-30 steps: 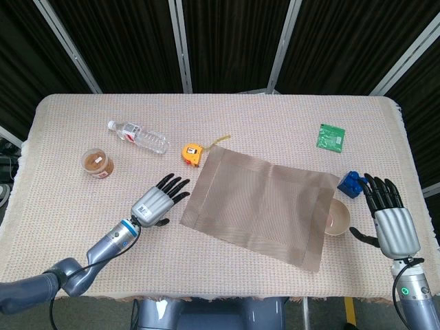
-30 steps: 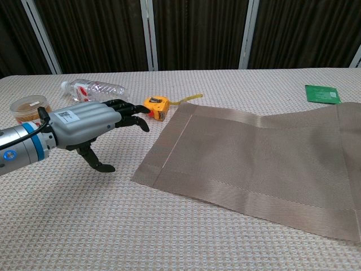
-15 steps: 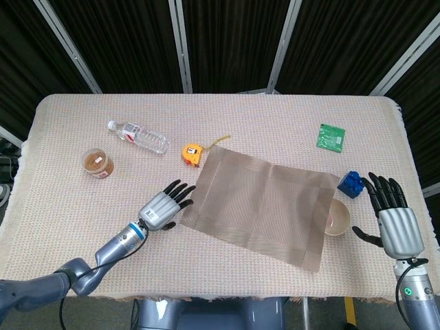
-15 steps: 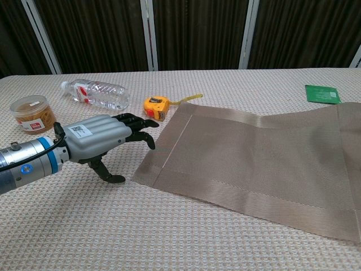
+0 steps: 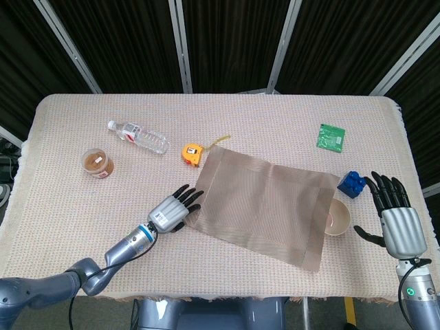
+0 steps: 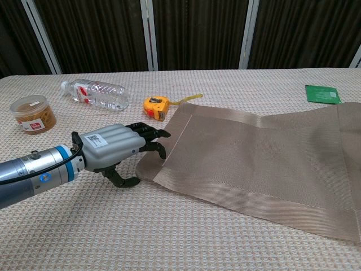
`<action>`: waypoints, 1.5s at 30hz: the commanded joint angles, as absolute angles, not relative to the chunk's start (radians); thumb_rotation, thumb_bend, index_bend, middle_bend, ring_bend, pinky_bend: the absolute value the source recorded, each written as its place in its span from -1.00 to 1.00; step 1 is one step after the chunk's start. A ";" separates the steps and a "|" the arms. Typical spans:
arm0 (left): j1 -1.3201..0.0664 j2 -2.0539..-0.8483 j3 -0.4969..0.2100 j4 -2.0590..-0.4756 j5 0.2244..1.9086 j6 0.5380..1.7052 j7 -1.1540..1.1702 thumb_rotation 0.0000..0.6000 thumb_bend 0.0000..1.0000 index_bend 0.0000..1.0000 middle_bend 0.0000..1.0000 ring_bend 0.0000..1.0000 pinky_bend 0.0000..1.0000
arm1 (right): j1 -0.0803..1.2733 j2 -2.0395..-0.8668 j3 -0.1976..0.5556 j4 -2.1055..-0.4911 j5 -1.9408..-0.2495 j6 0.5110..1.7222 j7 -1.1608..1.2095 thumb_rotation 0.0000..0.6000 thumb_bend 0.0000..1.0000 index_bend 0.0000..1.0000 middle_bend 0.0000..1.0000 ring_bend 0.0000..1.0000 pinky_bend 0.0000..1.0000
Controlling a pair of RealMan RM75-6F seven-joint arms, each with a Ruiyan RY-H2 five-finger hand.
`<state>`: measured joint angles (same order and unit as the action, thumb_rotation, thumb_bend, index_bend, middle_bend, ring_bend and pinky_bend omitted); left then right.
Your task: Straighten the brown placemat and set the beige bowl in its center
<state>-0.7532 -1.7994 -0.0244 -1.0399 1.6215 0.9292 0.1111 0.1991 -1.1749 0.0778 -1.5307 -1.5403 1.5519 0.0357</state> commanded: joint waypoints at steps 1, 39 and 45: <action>-0.756 -1.804 -0.024 -1.038 1.617 0.926 0.115 1.00 -0.08 -0.45 -1.00 -1.00 -1.00 | 0.198 -1.174 0.080 -1.531 -1.542 1.553 0.039 1.00 -0.99 -1.00 -1.00 -1.00 -1.00; -0.666 -1.745 0.031 -1.214 1.582 1.069 0.188 1.00 0.44 0.34 -1.00 -1.00 -1.00 | 0.169 -1.150 0.089 -1.555 -1.604 1.591 0.086 1.00 -0.99 -1.00 -1.00 -1.00 -1.00; -0.577 -1.699 0.055 -1.328 1.531 1.132 0.295 1.00 0.46 0.36 -1.00 -1.00 -1.00 | 0.165 -1.145 0.090 -1.560 -1.615 1.599 0.094 1.00 -0.99 -1.00 -1.00 -1.00 -1.00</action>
<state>-0.6137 -1.7207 0.0417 -1.2877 1.5548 1.1025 0.2530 0.1654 -1.1454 0.0895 -1.5596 -1.6149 1.5991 0.0931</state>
